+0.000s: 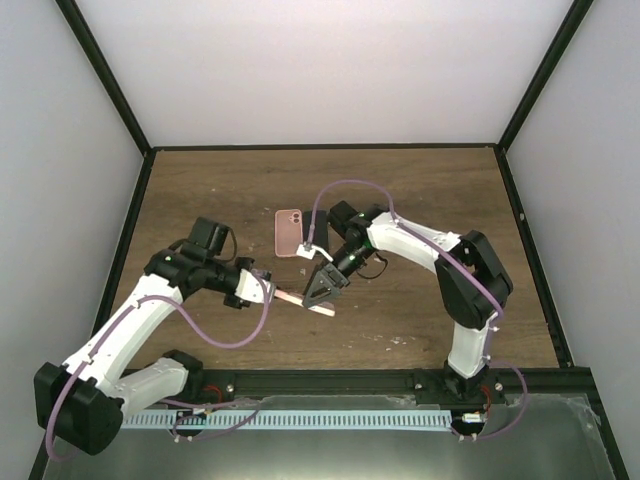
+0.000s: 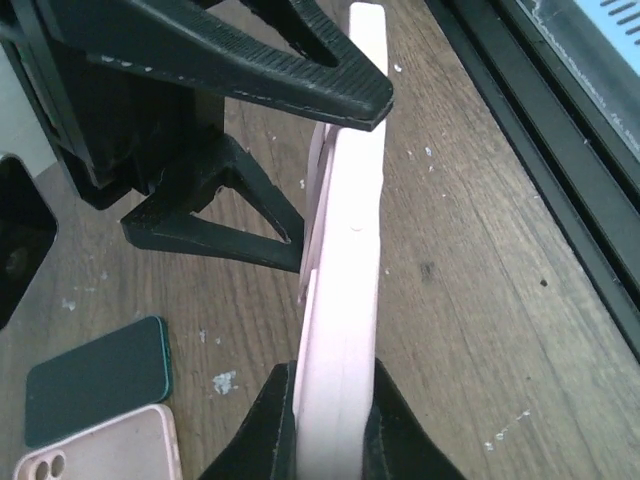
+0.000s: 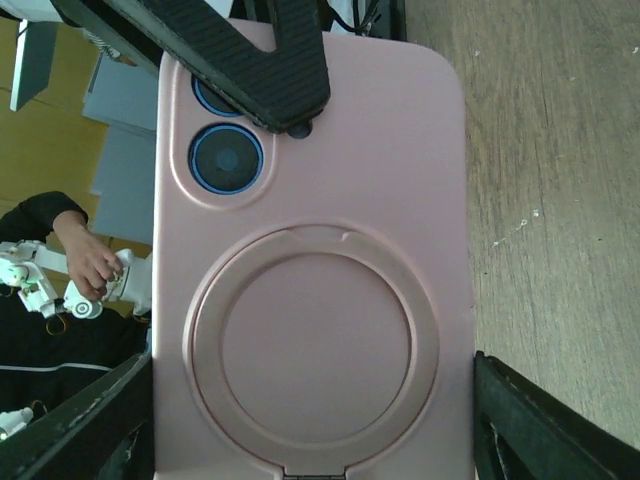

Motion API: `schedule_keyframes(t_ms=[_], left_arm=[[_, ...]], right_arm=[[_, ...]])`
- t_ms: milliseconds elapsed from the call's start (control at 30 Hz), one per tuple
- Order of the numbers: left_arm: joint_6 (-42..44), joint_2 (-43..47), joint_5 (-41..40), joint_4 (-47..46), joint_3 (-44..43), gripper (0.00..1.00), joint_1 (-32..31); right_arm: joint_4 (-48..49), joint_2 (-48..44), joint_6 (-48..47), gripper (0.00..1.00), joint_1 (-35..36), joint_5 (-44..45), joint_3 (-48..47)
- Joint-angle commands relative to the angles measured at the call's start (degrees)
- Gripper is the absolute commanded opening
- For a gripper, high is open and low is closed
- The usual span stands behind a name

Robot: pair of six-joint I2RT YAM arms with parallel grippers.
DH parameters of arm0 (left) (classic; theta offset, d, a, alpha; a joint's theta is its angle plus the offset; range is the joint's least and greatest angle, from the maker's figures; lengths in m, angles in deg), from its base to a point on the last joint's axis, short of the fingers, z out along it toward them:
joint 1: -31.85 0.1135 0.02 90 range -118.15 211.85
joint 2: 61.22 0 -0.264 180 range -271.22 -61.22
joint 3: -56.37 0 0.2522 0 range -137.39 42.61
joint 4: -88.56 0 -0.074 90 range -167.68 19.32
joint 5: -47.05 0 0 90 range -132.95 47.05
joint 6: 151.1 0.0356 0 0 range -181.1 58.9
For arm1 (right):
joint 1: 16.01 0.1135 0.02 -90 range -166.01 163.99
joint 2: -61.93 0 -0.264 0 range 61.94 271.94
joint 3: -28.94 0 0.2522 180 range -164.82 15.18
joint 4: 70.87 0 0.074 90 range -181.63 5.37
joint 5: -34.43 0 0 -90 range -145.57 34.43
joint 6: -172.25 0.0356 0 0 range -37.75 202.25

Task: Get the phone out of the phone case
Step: Pick up the phone at the center of the board.

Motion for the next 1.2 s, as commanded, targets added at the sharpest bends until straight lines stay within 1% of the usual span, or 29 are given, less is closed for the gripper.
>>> schedule_keyframes(t_ms=[0,67,133,200,267,400,600,733,900,967,1033,1100,1133,1167], left_arm=[[-6.2,0.5,2.3,2.3,-1.2,0.0,0.3],[-6.7,0.8,2.4,3.9,-1.5,0.0,0.3],[-8.3,0.9,2.2,4.4,-1.8,0.0,0.3],[-10.9,0.3,1.4,4.3,-2.4,0.0,0.3],[-12.8,-1.2,1.0,5.4,-3.9,0.0,0.3],[-15.1,-5.6,1.7,9.2,-7.8,0.0,0.3],[-17.3,-12.9,2.7,14.5,-13.8,0.0,0.5],[-19.0,-16.4,4.2,16.4,-16.6,0.0,0.8],[-19.8,-19.0,5.0,17.8,-18.8,0.0,0.9],[-20.2,-19.8,5.2,18.4,-19.4,0.03,1.0],[-20.8,-20.1,5.4,19.0,-20.1,0.1,1.4],[-21.7,-19.7,5.5,20.1,-21.5,0.21,2.0],[-22.2,-19.2,5.7,20.4,-22.2,0.27,2.7],[-23.3,-18.5,6.4,20.3,-22.8,0.33,4.0]], right_arm=[[2.3,-1.7,-3.0,0.79,1.5,1.8,-3.3],[3.1,-3.0,-3.1,0.9,1.0,4.3,-3.1],[4.4,-4.8,-2.9,0.96,0.0,5.7,-2.7],[6.2,-6.4,-2.9,0.98,-0.1,7.6,-1.7],[8.4,-8.1,-2.5,0.96,-0.2,9.5,-0.3],[12.0,-10.8,-2.1,0.84,-0.2,13.1,2.8],[13.5,-13.3,-3.1,0.65,-0.1,17.9,5.5],[14.6,-14.6,-3.1,0.5,-0.1,20.0,7.2],[13.7,-14.7,-2.7,0.26,-0.1,21.1,7.3],[13.3,-14.8,-2.4,0.18,-0.1,20.5,7.1],[13.3,-15.1,-2.1,0.11,-0.1,20.0,6.8],[13.3,-15.2,-1.8,0.04,-0.4,19.3,6.1],[13.2,-15.2,-1.7,0.01,-0.6,18.9,5.5],[13.2,-15.2,-1.6,0.01,-0.8,18.2,4.7]])
